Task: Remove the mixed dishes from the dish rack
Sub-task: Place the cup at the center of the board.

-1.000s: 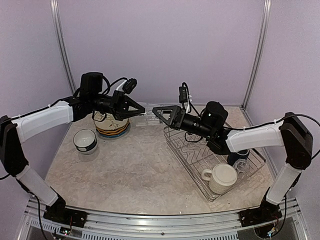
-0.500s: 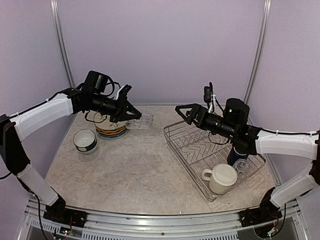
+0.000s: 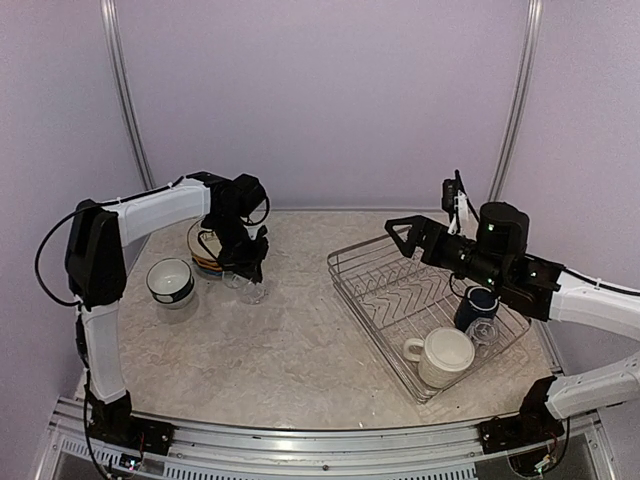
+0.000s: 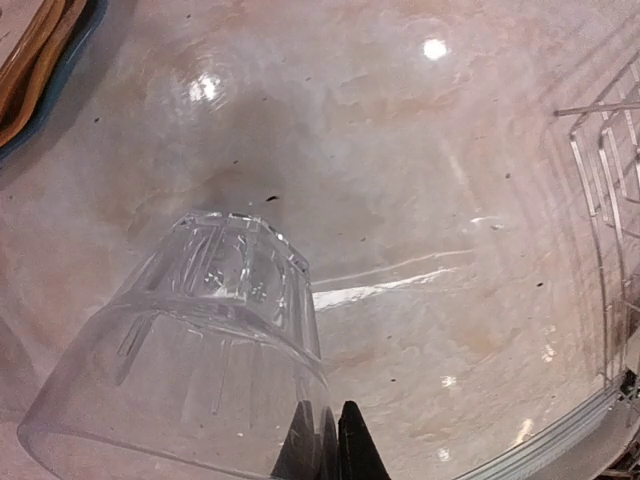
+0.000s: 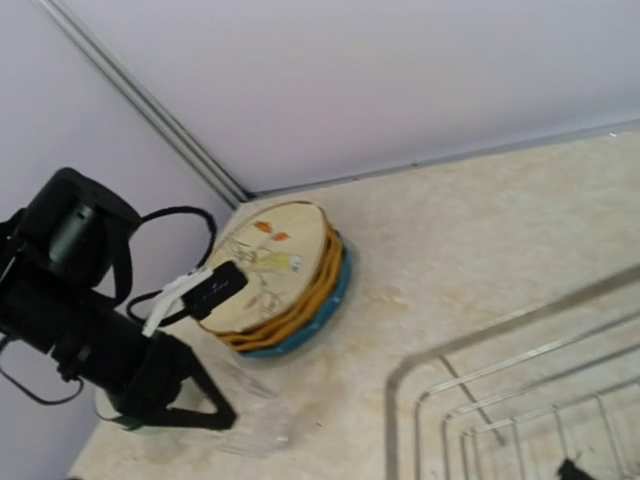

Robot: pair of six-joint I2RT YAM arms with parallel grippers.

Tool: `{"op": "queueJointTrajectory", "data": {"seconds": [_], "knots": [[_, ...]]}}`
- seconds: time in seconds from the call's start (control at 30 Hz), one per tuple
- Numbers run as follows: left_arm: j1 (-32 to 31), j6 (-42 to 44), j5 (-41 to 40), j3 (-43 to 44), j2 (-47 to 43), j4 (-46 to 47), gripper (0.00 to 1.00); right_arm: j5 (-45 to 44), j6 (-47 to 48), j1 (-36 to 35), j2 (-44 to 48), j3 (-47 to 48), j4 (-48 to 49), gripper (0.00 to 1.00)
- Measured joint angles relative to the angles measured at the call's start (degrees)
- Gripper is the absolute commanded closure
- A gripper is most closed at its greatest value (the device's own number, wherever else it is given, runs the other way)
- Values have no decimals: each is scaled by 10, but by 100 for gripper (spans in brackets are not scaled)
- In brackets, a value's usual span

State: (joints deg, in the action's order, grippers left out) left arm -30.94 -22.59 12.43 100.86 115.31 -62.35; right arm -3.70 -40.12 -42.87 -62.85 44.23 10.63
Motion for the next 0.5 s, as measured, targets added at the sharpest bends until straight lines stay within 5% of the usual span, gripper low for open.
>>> {"op": "queueJointTrajectory", "data": {"seconds": [0.2,0.5], "knots": [[6,28,-108,18,31,-65,100,-15,2,3,21,-14,-22,0],[50,42,-118,21,40,-88,97,-38,6,3,62,-26,-51,0]]}}
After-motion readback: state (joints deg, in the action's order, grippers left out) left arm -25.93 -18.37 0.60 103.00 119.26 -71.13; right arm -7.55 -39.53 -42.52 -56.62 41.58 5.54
